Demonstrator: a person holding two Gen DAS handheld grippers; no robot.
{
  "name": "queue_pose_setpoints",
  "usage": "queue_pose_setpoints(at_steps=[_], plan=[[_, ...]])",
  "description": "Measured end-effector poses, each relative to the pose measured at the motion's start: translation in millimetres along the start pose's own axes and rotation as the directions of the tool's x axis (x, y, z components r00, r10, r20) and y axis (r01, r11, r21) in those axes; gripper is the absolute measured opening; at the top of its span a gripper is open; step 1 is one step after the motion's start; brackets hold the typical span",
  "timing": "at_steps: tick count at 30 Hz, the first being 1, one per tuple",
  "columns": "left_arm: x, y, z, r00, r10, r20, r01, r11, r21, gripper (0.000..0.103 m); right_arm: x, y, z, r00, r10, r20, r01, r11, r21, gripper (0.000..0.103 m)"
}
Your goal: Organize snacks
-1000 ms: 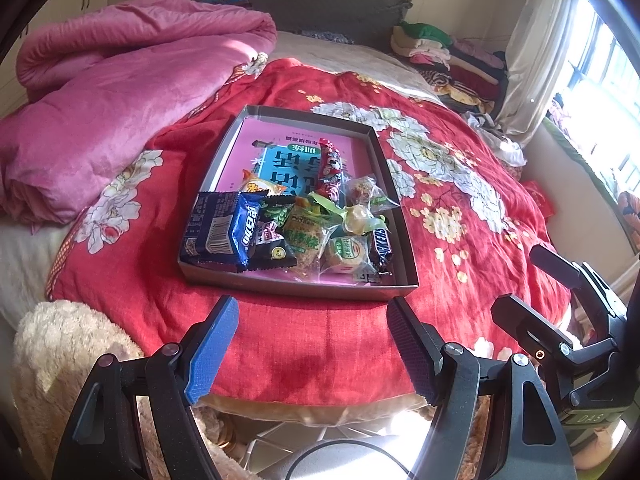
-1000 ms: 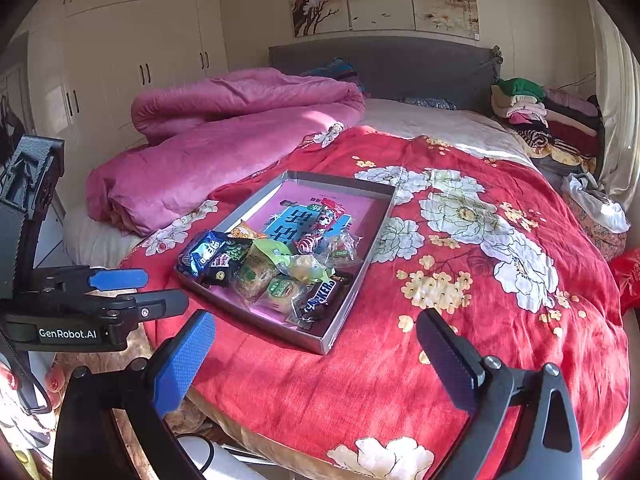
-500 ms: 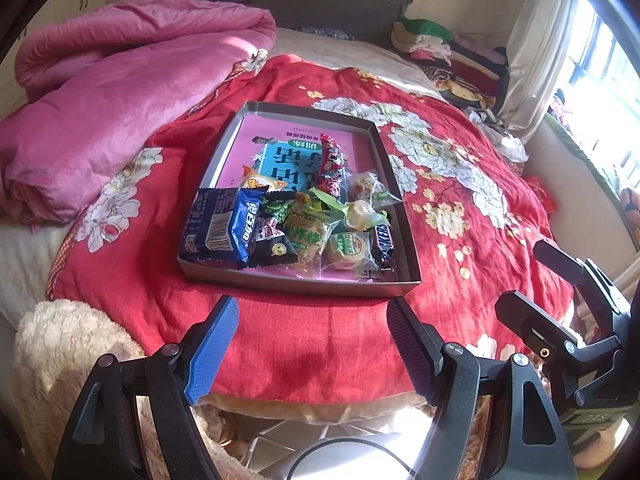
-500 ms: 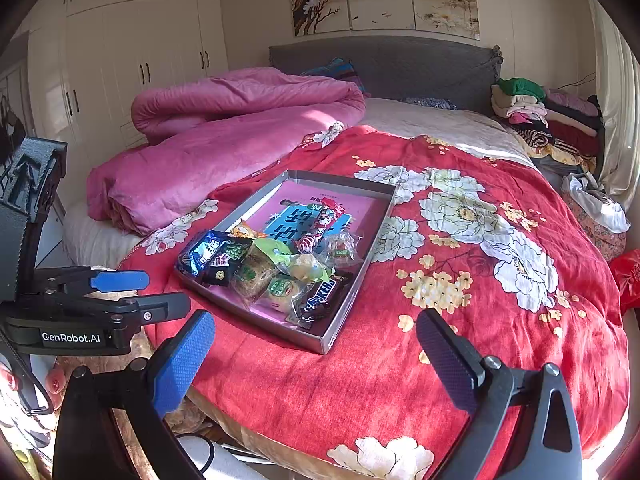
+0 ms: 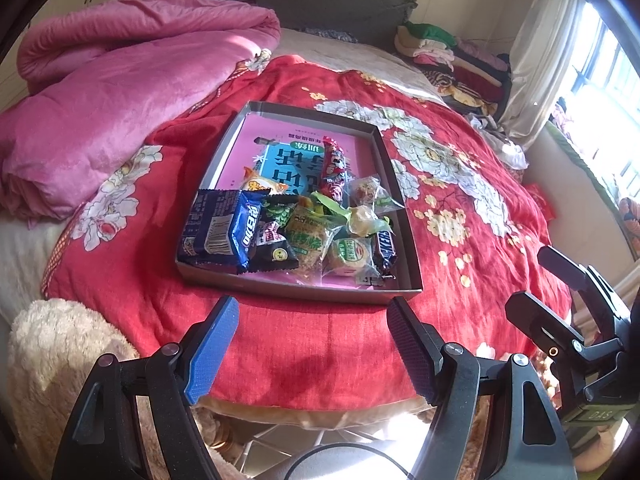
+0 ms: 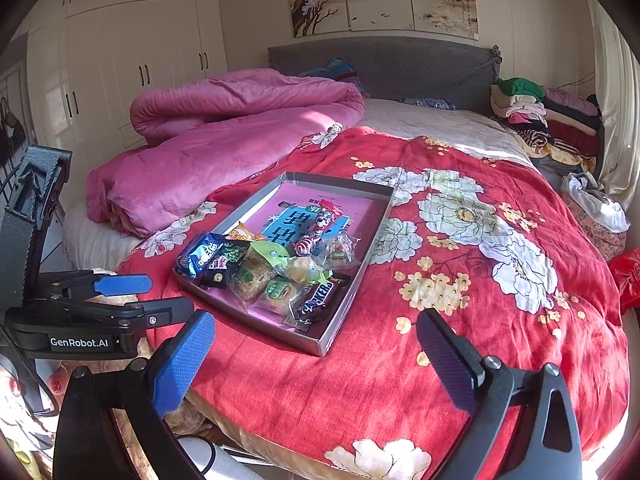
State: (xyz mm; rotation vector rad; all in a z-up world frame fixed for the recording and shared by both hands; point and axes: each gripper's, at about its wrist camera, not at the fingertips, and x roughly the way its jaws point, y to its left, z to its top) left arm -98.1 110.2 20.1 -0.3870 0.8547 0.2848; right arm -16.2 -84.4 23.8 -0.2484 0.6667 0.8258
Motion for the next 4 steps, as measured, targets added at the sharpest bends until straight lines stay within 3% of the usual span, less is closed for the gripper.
queue_pose_setpoints(at_steps=[4], plan=[[-4, 23, 15, 0.998, -0.004, 0.066, 0.008, 0.998, -0.057, 0.078, 6, -13, 2, 1.000, -0.015, -0.002, 0.015, 1.000, 0.018, 0.102]])
